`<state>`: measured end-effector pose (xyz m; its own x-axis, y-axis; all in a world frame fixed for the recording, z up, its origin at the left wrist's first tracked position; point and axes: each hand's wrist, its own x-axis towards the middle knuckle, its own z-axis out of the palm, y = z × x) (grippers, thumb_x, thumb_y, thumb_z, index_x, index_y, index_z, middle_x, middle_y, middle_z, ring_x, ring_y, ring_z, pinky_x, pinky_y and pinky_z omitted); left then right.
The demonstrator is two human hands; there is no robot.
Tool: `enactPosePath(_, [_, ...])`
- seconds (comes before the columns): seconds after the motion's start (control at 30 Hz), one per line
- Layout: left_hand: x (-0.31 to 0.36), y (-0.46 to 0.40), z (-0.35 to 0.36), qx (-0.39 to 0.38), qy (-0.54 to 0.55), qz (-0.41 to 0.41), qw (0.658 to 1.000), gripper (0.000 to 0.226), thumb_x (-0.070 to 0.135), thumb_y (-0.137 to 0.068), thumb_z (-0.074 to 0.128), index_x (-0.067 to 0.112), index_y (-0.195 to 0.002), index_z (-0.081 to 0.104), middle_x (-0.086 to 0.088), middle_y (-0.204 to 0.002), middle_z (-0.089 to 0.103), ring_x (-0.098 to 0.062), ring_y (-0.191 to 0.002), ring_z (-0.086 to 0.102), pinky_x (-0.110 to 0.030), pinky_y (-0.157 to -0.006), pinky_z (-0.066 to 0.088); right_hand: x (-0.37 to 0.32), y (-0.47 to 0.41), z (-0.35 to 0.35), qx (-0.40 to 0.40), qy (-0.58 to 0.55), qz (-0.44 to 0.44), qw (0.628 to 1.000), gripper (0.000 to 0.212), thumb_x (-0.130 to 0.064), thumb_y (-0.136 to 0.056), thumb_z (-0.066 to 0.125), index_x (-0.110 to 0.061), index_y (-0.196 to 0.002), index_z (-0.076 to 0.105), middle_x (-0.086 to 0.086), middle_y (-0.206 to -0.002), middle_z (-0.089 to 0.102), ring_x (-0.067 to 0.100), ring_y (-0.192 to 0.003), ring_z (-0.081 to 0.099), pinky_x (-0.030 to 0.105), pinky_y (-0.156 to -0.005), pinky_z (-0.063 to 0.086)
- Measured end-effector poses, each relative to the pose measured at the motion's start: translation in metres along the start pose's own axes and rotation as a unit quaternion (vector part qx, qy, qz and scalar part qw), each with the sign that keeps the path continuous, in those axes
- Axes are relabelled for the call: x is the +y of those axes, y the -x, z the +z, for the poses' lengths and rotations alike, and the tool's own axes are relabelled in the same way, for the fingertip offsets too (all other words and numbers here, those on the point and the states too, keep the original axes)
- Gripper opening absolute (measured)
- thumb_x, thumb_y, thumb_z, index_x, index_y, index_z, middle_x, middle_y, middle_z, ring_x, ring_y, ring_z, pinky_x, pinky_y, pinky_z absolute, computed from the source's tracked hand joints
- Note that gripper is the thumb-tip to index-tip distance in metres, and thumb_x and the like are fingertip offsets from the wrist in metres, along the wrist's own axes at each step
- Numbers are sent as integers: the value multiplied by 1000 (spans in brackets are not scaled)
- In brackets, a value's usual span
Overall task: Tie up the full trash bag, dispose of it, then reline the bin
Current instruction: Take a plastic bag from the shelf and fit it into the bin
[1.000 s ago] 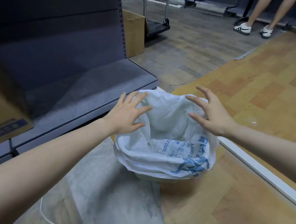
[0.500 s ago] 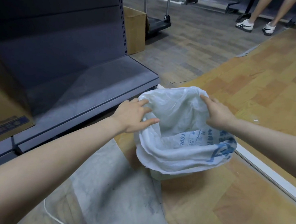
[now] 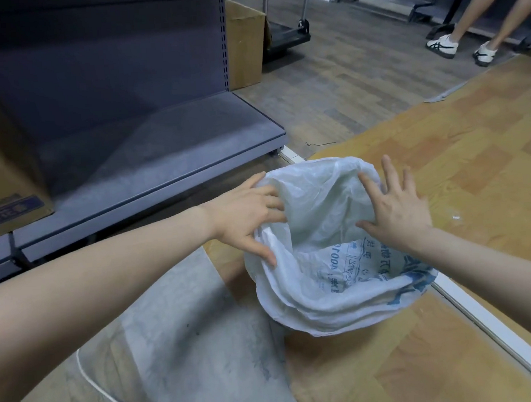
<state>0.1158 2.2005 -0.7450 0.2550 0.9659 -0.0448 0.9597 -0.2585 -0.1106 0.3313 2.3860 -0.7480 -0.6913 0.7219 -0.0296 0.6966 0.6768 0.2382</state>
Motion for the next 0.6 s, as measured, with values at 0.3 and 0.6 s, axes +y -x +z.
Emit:
enactPosePath(0.3, [3,-7,-1,-55,-57,-41,996,53,74,-71,43,23,-60,51,1,-65,62,-21,-72,57,-42,-111,8,0,5,-2,-45,-36,-4,998,93,-26,-84,64,-30,-149,-3,19,-153,9,40,-119,47,43,-85,50])
enactPosePath(0.6, [2,-8,2,-77,-46,-41,995,68,77,-69,37,20,-90,67,5,-84,58,-15,-95,54,-51,-115,6,-60,4,-10,-151,-121,-260,946,36,-19,-96,43,-15,-131,52,9,-132,54,28,-122,50,30,-87,41])
